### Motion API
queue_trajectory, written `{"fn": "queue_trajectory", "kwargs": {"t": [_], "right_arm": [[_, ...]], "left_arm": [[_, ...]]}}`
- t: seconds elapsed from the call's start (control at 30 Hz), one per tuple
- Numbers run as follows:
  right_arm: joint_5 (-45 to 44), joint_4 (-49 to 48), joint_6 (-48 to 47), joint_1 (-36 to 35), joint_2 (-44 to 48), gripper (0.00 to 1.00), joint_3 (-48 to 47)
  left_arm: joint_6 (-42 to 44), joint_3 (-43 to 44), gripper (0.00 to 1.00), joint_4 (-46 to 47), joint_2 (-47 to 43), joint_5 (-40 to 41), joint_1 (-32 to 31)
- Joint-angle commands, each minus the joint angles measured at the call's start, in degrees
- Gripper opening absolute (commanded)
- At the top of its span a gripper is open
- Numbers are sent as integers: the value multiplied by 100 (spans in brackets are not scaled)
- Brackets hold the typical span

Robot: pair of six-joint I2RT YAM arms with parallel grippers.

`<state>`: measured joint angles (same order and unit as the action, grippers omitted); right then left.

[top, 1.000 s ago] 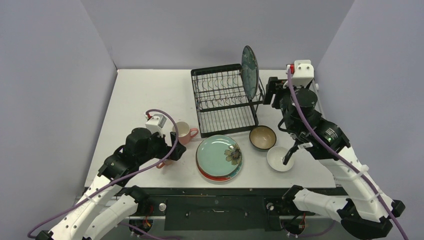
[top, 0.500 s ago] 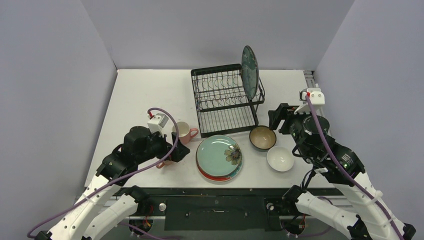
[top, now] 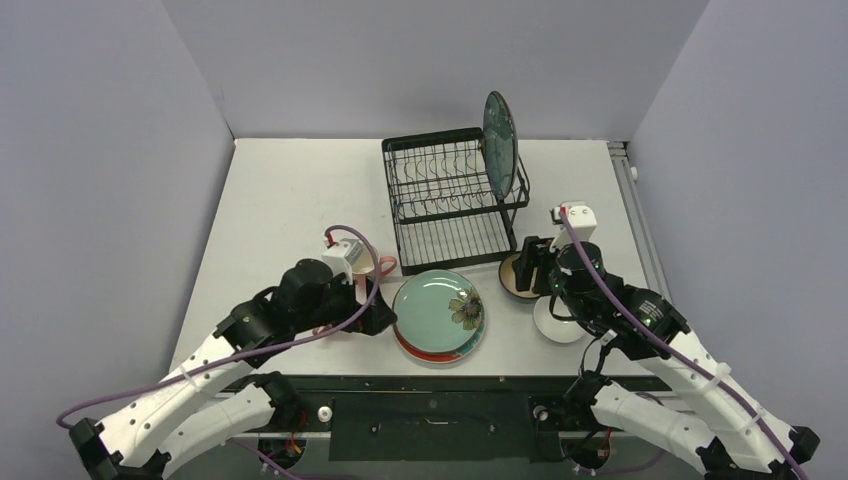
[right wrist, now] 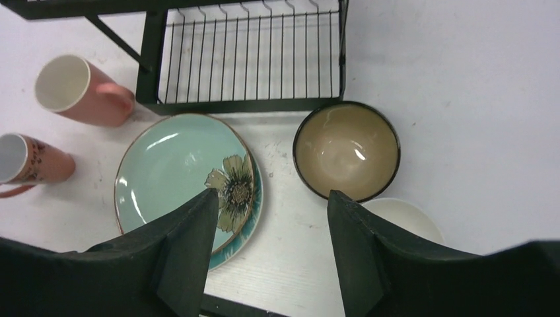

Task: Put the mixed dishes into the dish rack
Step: Insert the plate into the dish rack, then pick up the plate at the center of the board.

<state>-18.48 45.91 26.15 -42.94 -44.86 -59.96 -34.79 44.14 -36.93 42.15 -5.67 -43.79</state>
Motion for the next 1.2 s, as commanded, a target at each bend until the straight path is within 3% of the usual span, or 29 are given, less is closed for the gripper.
{"fn": "queue_trajectory", "kwargs": {"t": [0.0,0.5,0.87,1.17], "right_arm": [[150,-275,345,-327,-215,56,366],[206,-1150,1094,-584,-568,54,1376],[221,-1471,1361,-584,-808,52,1705],[257,-1553,1400,-578,-859,51,1792]], "left_arm": [[-467,-134,83,355,294,689,-297],[-837,-638,61,1385,1372,706,-317],[-884,-662,39,1874,2112,804,-308],[-819,-635,32,1985,2511,951,-310]]}}
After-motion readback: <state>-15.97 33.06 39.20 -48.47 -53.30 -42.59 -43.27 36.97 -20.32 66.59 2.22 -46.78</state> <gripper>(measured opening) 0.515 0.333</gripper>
